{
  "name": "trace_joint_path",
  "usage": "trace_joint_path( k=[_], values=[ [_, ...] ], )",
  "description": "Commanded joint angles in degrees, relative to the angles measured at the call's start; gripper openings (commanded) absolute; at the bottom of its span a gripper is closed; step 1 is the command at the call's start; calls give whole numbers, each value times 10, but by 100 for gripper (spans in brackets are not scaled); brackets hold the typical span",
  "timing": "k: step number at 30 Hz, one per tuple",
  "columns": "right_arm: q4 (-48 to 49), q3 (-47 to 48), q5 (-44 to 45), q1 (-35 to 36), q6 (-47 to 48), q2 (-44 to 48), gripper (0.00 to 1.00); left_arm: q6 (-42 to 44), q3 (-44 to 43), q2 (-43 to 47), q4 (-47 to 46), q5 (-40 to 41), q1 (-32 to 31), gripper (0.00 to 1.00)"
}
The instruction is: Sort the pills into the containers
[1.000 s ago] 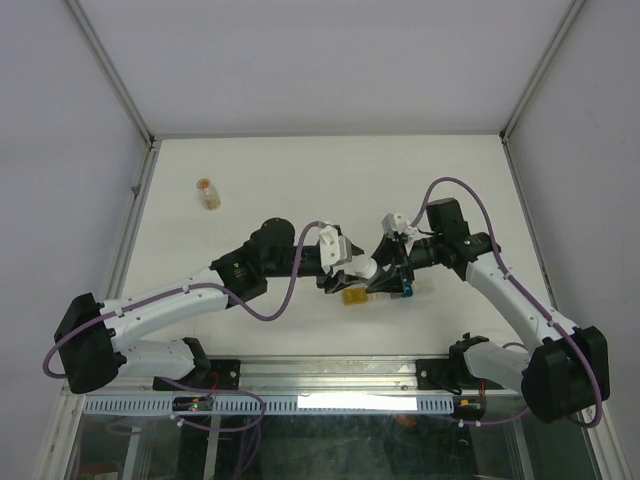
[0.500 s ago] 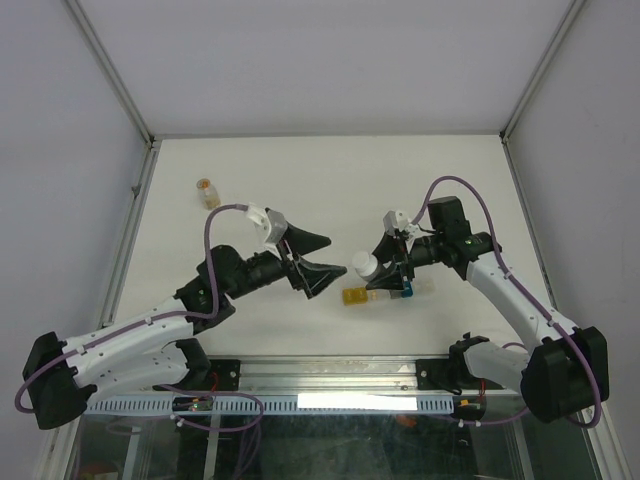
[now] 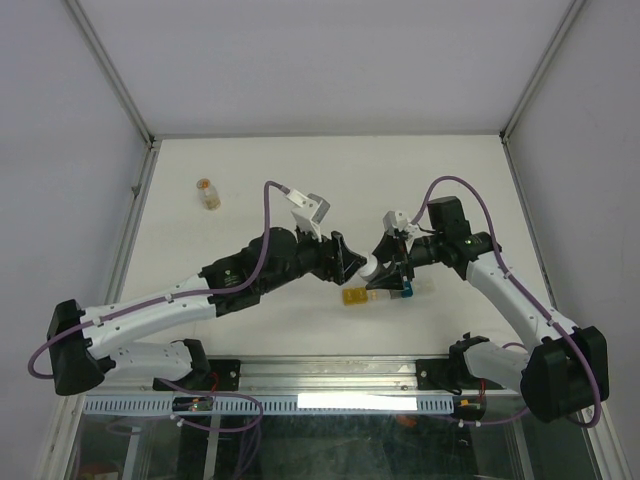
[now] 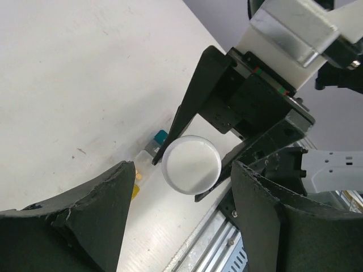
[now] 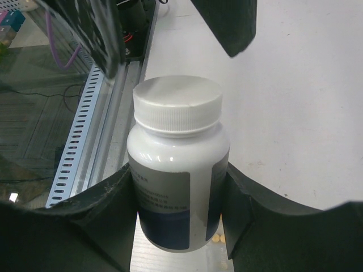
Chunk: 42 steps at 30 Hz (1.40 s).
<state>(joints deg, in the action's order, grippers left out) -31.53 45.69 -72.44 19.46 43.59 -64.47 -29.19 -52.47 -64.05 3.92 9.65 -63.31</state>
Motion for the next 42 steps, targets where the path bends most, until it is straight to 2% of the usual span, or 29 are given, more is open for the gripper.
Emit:
trace_joint_path(
  k=[1,6,11,13,14,15,17,20,22,23,24,25,27,28,29,30,32,34,35,36,42],
  values=[
    [20,25,-10,-1,0,2,0,2,-43,-33,16,-2,-1,69],
    [20,25,-11,0,1,1,0,11,-62,-61,19,-32,-1,63],
    [20,25,-10,0,0,0,0,14,-69,-69,20,-43,-1,52],
    [20,24,-9,0,0,0,0,17,-69,-70,20,-46,-1,45],
    [20,24,-10,0,0,-1,0,22,-69,-71,20,-49,-1,37],
    [20,24,-9,0,0,-1,0,26,-69,-71,20,-53,-1,26],
    [20,24,-9,0,0,-1,0,49,-65,-72,20,-74,-1,18],
    [21,24,-10,0,1,0,0,143,-56,-75,17,-161,3,12],
    [20,24,-12,0,0,0,0,255,-38,-71,10,-273,10,8],
    [20,24,-13,0,1,0,0,318,-27,-67,8,-332,15,8],
    [21,23,-14,0,2,-1,0,416,-15,-63,9,-389,19,9],
    [21,23,-13,1,2,-1,0,465,-4,-60,17,-442,24,9],
    [22,22,-13,3,2,-3,0,619,4,-59,43,-510,43,12],
    [22,21,-12,4,3,-5,0,673,0,-62,47,-527,61,17],
    [22,21,-11,4,3,-6,0,682,-18,-70,45,-545,97,29],
    [22,21,-10,4,4,-5,0,675,-36,-79,45,-569,126,50],
    [22,20,-7,4,4,-4,0,600,-49,-82,-5,-567,154,72],
    [22,21,-5,4,6,-4,0,505,-29,-63,-84,-500,158,93],
    [21,20,-4,4,6,-4,0,456,-13,-51,-121,-479,157,98],
    [21,20,-4,4,7,-4,0,409,0,-38,-149,-460,158,99],
    [20,21,-4,4,7,-10,0,113,92,37,-245,-336,158,98]
  ],
)
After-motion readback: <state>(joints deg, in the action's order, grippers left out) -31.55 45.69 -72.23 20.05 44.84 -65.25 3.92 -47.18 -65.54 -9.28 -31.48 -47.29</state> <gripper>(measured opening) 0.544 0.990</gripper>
